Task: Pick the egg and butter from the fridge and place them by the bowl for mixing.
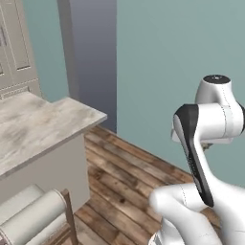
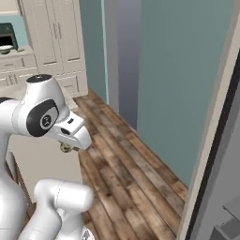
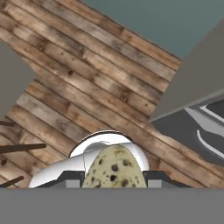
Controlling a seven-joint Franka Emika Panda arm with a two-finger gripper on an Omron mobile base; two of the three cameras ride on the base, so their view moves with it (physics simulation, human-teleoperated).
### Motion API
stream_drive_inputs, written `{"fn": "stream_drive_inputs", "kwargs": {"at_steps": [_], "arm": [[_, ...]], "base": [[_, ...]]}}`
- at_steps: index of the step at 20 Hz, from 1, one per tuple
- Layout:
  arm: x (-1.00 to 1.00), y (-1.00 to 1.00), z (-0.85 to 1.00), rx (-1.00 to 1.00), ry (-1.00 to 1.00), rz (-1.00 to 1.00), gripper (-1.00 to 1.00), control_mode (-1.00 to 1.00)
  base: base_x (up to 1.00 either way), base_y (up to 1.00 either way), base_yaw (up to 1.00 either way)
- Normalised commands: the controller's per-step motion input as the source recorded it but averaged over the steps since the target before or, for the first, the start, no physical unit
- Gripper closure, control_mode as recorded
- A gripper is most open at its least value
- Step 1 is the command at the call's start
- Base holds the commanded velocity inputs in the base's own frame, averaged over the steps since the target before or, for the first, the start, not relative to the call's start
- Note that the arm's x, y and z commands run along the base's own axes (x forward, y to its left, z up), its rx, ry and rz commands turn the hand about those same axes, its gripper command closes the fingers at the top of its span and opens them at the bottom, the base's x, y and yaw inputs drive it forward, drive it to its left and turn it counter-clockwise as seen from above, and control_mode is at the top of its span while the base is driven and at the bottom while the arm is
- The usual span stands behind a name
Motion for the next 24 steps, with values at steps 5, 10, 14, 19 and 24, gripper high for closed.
{"fn": "stream_drive_inputs", "kwargs": {"at_steps": [5,10,14,19,24], "arm": [[0.00,0.00,0.00,0.00,0.00,0.00,1.00,1.00],[0.00,0.00,0.00,0.00,0.00,0.00,1.00,1.00],[0.00,0.00,0.00,0.00,0.00,0.00,1.00,1.00],[0.00,0.00,0.00,0.00,0.00,0.00,1.00,1.00],[0.00,0.00,0.00,0.00,0.00,0.00,1.00,1.00]], "base": [[0.80,0.21,0.00],[0.77,0.00,-0.13],[0.58,0.00,-0.34],[0.55,0.00,-0.38],[0.58,0.00,-0.36]]}}
